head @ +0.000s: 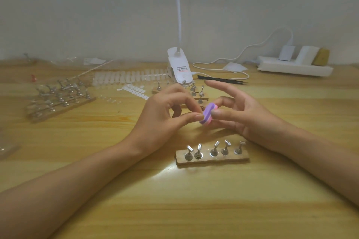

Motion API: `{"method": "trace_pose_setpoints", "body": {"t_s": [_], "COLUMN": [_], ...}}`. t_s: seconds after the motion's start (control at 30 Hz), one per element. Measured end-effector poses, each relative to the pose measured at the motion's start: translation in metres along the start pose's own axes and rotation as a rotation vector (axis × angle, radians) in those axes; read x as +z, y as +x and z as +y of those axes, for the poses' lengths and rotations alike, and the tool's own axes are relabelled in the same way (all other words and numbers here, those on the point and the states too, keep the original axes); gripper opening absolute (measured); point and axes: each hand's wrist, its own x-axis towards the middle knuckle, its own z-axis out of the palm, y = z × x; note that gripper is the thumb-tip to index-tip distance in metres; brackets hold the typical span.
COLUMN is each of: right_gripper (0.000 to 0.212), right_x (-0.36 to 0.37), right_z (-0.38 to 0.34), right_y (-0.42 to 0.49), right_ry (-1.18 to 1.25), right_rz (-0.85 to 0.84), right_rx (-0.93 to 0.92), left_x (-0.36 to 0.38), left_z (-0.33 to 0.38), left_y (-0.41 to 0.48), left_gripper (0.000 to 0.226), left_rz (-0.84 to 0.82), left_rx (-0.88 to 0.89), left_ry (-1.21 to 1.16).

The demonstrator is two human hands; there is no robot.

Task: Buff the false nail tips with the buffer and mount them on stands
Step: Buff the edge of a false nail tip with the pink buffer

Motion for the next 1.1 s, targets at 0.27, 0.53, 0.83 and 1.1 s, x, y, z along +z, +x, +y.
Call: {"method": "trace_pose_setpoints", "body": {"t_s": [0.27,0.53,0.83,1.1], "right_gripper": [0.084,0.084,0.084,0.080], "right_x": [0.0016,0.0023,0.0012,0.0001], "right_z": [0.0023,0.0038,0.0029,0.0027], "right_y": [-0.0007,-0.0014,-0.0007,0.0006], "right_ry": [0.019,0.006,0.047,0.039], "right_rz": [-0.002,0.027,0.060,0.058], "right_rx": [-0.015,-0.040,-0.028,-0.016], "left_x": [0.0001,0.0000,0.0000,0.0011], "left_z": [-0.0013,-0.0025,-0.0024,-0.0013], "left_y": [0.0017,0.0020,0.0023,0.0025], "left_gripper": [0.012,0.011,0.011,0.012], "left_rz": [0.004,0.021,0.045,0.034], "left_rx": [0.014,0.001,0.018,0.057], "left_ry": [0.006,-0.004,0.010,0.032]}}
